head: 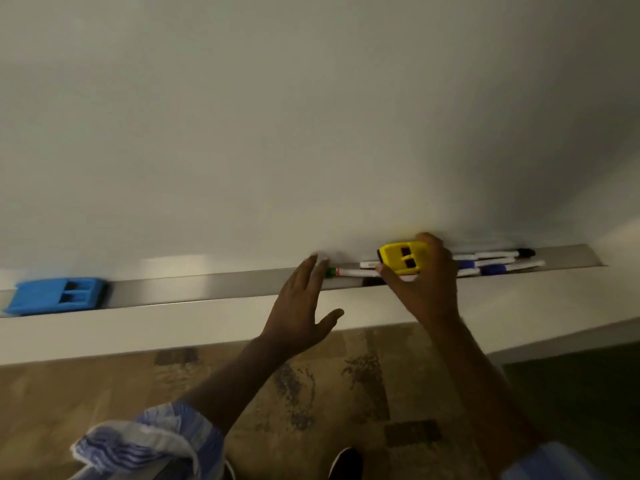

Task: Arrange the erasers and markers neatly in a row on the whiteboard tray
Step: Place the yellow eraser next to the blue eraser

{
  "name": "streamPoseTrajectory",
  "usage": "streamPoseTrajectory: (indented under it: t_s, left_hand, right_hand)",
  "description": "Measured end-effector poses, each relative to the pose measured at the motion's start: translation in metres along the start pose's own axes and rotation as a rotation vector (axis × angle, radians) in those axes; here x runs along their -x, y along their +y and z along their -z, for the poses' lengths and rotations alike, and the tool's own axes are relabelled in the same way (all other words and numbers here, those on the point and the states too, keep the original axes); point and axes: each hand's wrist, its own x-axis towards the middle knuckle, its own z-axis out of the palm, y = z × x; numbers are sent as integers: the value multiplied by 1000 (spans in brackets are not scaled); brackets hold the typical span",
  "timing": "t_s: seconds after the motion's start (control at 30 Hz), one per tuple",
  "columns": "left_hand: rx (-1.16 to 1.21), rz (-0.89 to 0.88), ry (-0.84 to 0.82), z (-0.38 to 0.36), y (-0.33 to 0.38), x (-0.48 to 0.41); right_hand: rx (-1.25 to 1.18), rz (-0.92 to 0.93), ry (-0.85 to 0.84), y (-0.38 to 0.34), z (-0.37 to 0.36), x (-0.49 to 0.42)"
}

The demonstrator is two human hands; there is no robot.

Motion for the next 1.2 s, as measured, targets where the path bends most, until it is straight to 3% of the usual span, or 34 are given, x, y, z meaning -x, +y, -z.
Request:
streamPoseTrajectory:
  t_s: [0.23, 0.5, 0.6, 0.7, 0.87, 1.2]
  left_hand:
    - [-17, -117, 55, 60, 8, -21]
    - [63, -117, 124, 106, -51, 13]
    - [114, -81, 144, 124, -81, 31]
    - [131, -27, 134, 138, -108, 48]
    - [35, 67, 87, 157, -152, 70]
    - [-112, 193, 7, 154, -198, 97]
  right_hand:
    - [-94, 80, -151, -102, -67, 43]
    - [-261, 182, -205, -135, -93, 66]
    - [-292, 6, -192, -134, -112, 74]
    - [-376, -224, -332, -144, -135, 77]
    - [-415, -215, -350, -175, -170, 85]
    - [-272, -163, -383, -227, -227, 99]
